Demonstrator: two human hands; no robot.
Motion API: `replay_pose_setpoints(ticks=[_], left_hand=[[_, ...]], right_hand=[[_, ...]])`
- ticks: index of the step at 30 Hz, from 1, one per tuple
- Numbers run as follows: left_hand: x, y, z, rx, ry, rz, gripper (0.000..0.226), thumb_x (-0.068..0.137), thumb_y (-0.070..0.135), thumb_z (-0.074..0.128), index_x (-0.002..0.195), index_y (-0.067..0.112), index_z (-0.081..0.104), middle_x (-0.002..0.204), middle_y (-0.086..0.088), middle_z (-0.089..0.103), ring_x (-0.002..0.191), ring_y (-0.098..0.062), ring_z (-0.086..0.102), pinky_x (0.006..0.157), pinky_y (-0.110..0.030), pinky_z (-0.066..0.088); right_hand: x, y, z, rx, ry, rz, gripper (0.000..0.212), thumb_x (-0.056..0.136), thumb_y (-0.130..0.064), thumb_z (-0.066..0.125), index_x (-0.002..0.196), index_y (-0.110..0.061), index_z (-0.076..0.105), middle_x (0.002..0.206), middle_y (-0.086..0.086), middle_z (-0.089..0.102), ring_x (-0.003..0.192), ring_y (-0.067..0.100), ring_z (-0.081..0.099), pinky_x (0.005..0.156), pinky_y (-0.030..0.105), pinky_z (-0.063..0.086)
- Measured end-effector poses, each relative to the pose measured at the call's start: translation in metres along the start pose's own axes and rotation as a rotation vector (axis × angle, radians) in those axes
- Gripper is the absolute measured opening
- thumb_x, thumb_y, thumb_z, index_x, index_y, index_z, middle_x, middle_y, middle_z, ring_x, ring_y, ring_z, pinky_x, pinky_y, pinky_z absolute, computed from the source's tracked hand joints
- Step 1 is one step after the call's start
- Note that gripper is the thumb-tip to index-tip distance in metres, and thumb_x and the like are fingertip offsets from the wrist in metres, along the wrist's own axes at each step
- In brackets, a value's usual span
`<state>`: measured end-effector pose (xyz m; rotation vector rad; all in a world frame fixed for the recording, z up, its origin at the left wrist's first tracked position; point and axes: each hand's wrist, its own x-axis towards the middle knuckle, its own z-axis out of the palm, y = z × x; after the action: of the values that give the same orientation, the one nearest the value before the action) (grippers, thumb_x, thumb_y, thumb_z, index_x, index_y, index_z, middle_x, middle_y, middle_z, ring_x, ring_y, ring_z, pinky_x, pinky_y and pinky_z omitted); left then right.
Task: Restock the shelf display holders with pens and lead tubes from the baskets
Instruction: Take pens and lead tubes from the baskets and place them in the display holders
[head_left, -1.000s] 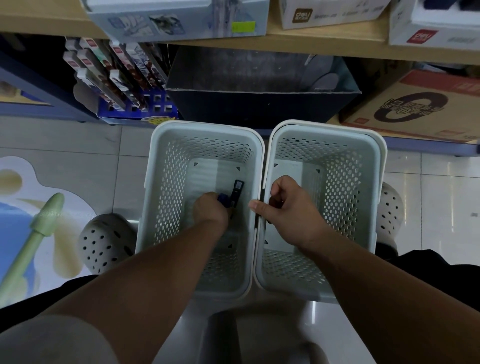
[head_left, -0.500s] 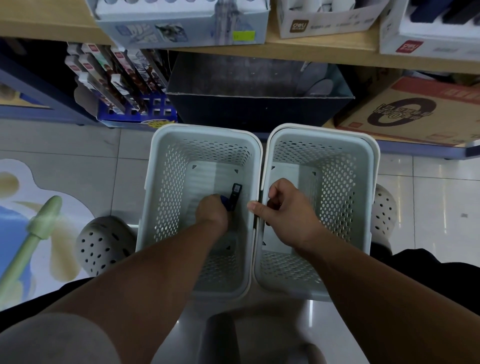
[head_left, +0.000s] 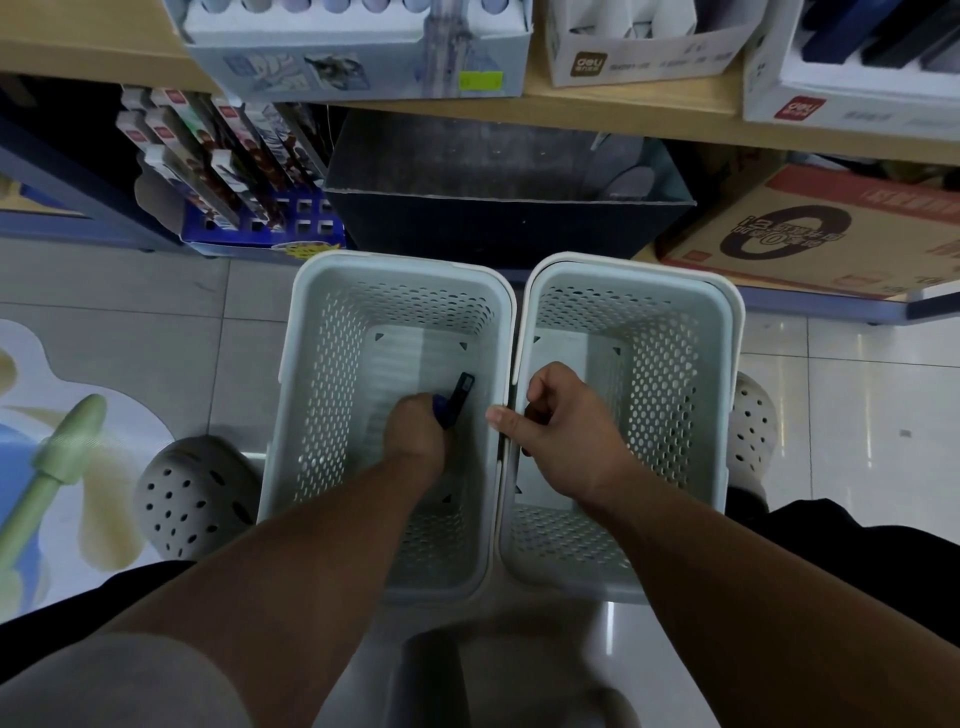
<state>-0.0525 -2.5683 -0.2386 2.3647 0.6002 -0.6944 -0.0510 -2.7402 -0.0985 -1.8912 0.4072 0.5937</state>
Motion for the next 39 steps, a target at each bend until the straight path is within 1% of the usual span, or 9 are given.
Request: replay_pose_setpoints(ticks=[8,11,16,19,25,29,32,36,39], left_hand=[[-0.006,0.006,-0.037,-0.356,-0.213,-0.066,0.017,0.077,0.001,0.074,0.076,0.016,0.065,0.077,-0.004,0.066,0.076,-0.022,0.063,0.066,-0.026,0.051],[-0.011,0.022,-0.064,-0.477,-0.352,-0.052,0.017,0.075,0.008,0.079,0.072,0.021,0.069,0.069,0.002,0.07,0.073,-0.018,0.064,0.06,-0.023,0.051],[-0.026,0.045,-0.109,-0.458,-0.56,-0.002,0.022,0.075,0.018,0.085,0.094,0.02,0.073,0.083,0.0,0.076,0.078,-0.015,0.07,0.066,-0.027,0.051],[-0.042,0.056,-0.134,-0.449,-0.55,0.068,0.02,0.079,0.015,0.083,0.095,0.02,0.074,0.085,0.002,0.078,0.082,-0.015,0.072,0.07,-0.027,0.052],[-0.09,0.094,-0.184,-0.328,-0.54,0.243,0.015,0.08,0.01,0.081,0.091,0.014,0.073,0.085,-0.004,0.076,0.08,-0.018,0.071,0.077,-0.031,0.056],[-0.137,0.142,-0.224,-0.345,-0.547,0.391,0.015,0.085,0.004,0.076,0.081,0.016,0.069,0.069,0.004,0.072,0.062,-0.008,0.067,0.057,-0.02,0.051],[-0.177,0.177,-0.252,-0.37,-0.499,0.495,0.012,0.085,0.004,0.076,0.086,0.012,0.068,0.075,-0.003,0.072,0.07,-0.016,0.067,0.065,-0.027,0.055],[-0.225,0.211,-0.276,-0.474,-0.513,0.558,0.02,0.086,-0.002,0.071,0.104,0.008,0.071,0.098,-0.013,0.076,0.086,-0.021,0.068,0.085,-0.034,0.055],[-0.251,0.224,-0.282,-0.514,-0.5,0.572,0.017,0.084,0.001,0.074,0.096,0.012,0.071,0.09,-0.006,0.073,0.084,-0.017,0.066,0.084,-0.032,0.053]], right_hand=[[0.001,-0.003,-0.002,-0.052,-0.018,0.0,0.038,0.085,-0.036,0.08,0.084,-0.023,0.044,0.074,0.006,0.054,0.065,0.018,0.052,0.059,0.03,0.047],[0.001,-0.005,-0.003,-0.096,-0.018,-0.005,0.038,0.085,-0.037,0.08,0.084,-0.023,0.044,0.073,0.006,0.056,0.064,0.017,0.053,0.055,0.027,0.047],[0.0,-0.013,-0.006,-0.269,0.047,0.023,0.039,0.082,-0.043,0.081,0.085,-0.027,0.047,0.072,-0.002,0.059,0.058,0.012,0.055,0.049,0.025,0.04],[-0.003,-0.024,-0.01,-0.382,0.027,0.012,0.035,0.087,-0.043,0.077,0.088,-0.027,0.045,0.075,0.001,0.062,0.06,0.015,0.06,0.05,0.027,0.042],[-0.024,-0.098,-0.03,-0.267,-0.013,-0.144,0.028,0.102,-0.048,0.05,0.107,-0.022,0.059,0.091,0.004,0.071,0.083,0.024,0.068,0.078,0.042,0.056],[-0.054,-0.156,-0.073,-0.29,-0.012,-0.264,0.013,0.099,-0.029,0.063,0.092,-0.019,0.067,0.072,0.006,0.071,0.062,0.021,0.069,0.061,0.035,0.058],[-0.085,-0.19,-0.114,-0.207,-0.013,-0.29,0.012,0.098,-0.025,0.066,0.09,-0.016,0.066,0.057,0.001,0.063,0.043,0.009,0.057,0.043,0.022,0.046],[-0.13,-0.218,-0.157,0.004,-0.065,-0.298,0.009,0.1,-0.021,0.063,0.098,-0.012,0.064,0.057,0.002,0.065,0.046,0.014,0.059,0.044,0.023,0.046],[-0.152,-0.225,-0.177,0.119,-0.123,-0.293,0.006,0.099,-0.017,0.062,0.097,-0.013,0.065,0.061,0.007,0.066,0.049,0.017,0.062,0.044,0.022,0.048]])
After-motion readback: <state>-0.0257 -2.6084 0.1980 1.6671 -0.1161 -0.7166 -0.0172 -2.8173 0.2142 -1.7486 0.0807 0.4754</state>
